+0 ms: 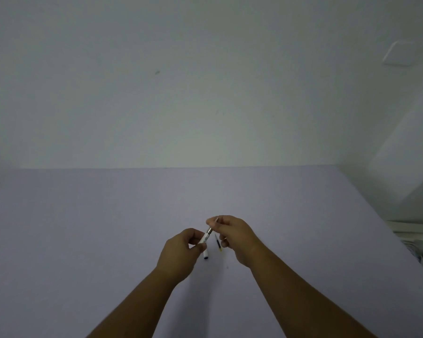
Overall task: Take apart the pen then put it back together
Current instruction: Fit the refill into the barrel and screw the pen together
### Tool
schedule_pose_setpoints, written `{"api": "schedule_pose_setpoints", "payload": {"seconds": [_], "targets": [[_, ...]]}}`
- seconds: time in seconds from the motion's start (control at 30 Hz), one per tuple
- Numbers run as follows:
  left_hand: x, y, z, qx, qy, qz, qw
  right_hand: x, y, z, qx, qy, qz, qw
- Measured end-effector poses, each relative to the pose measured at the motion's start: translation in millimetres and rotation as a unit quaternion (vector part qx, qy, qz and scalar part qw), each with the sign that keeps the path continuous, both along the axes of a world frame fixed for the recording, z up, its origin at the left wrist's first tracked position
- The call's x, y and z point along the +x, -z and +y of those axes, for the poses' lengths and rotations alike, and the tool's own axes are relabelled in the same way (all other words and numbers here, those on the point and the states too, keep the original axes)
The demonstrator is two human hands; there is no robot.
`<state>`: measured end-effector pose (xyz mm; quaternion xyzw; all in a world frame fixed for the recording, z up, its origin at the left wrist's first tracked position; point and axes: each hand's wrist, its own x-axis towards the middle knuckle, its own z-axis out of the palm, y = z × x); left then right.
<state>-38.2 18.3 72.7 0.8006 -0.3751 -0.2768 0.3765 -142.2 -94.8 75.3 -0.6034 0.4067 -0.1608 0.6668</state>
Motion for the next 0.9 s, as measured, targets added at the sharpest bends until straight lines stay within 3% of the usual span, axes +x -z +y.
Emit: {"api": "schedule_pose_setpoints", "payload": {"seconds": [0.13,0.27,0.43,0.57,0.7,0.83,0.9], "targets": [[-5,-2,-1,-0.004,0.008,-0.007,1.0,0,0,0,-0.025,0.009,0.052,0.998],[-4,-2,0,-0.007,-0.002,0.002,1.0,-4,1,-1,0.019,-0.007,-0.024,1.0],[-8,-3,-1,-0.002,-0.004,-0.006,1.0,-1,0,2,-0.022,0.005,0.05,0.998],[-4,-5,-1,-0.001,-0.012,0.015,1.0,-6,-3,0,0.011,-0.028,-0.018,0.999],[-9,-6,-3,0.002,-0.003,0.009,1.0,-5,-6,2,-0.005,0.001,0.039,0.999],[-9,-7,-4,-0.002,-0.012,0.021,1.0,-9,-8,1,0.022,-0.02,-0.031,0.999],[-10,-8,-6,0.003,-0.011,0.007,1.0,-8,-9,1,-0.004,-0.015,-0.004,1.0]]}}
